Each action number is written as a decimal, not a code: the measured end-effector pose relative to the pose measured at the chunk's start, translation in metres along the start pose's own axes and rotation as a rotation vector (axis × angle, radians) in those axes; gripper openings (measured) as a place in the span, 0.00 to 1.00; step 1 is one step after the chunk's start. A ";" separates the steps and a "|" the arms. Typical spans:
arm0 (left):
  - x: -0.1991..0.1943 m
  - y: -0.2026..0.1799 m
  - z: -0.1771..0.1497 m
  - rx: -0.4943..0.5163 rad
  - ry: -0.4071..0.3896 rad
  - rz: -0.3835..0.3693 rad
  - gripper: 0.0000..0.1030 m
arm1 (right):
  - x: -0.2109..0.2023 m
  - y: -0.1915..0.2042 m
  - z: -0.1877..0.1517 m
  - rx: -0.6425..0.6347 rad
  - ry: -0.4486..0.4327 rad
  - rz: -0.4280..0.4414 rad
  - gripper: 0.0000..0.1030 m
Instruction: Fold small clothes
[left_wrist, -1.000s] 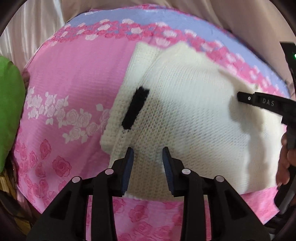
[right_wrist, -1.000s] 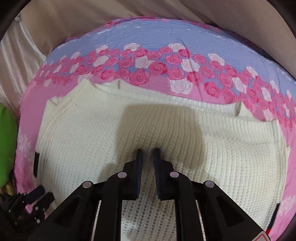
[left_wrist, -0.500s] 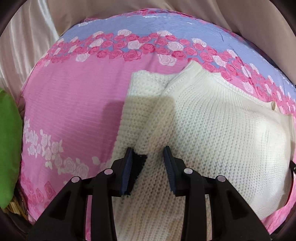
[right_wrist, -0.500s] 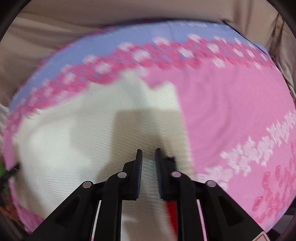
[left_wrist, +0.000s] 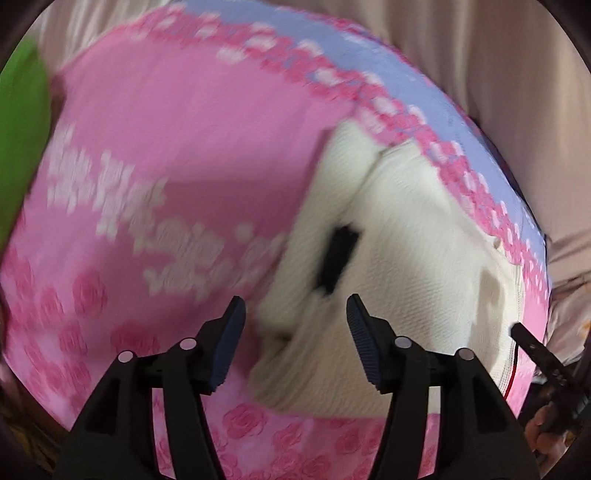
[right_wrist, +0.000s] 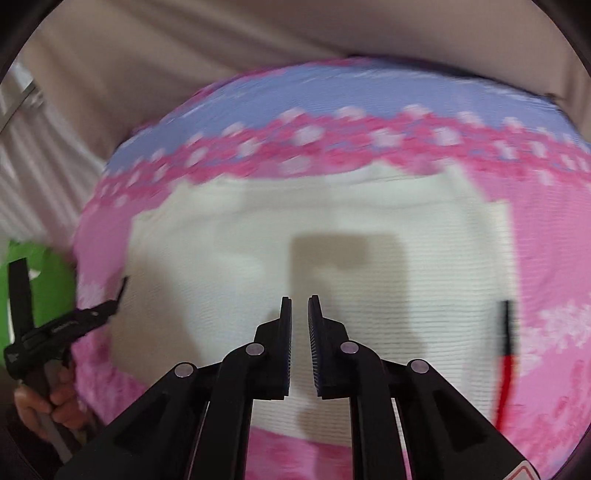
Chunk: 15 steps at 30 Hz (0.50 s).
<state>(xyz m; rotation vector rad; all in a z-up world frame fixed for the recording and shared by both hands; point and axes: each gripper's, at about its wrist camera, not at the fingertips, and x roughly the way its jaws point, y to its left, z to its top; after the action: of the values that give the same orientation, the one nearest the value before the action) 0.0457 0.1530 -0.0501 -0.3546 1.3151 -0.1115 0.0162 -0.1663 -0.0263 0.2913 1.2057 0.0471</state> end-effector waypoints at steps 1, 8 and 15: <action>0.005 0.006 -0.005 -0.028 0.016 -0.019 0.59 | 0.009 0.011 0.000 -0.029 0.020 -0.009 0.09; 0.021 0.002 -0.017 -0.061 0.025 -0.049 0.64 | 0.064 0.034 0.000 -0.106 0.117 -0.103 0.07; 0.011 0.003 -0.010 -0.080 0.054 -0.144 0.25 | 0.059 0.036 0.006 -0.095 0.109 -0.100 0.08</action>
<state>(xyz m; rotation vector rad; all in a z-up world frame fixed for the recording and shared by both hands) 0.0387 0.1509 -0.0638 -0.5175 1.3495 -0.1911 0.0467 -0.1217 -0.0693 0.1464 1.3202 0.0342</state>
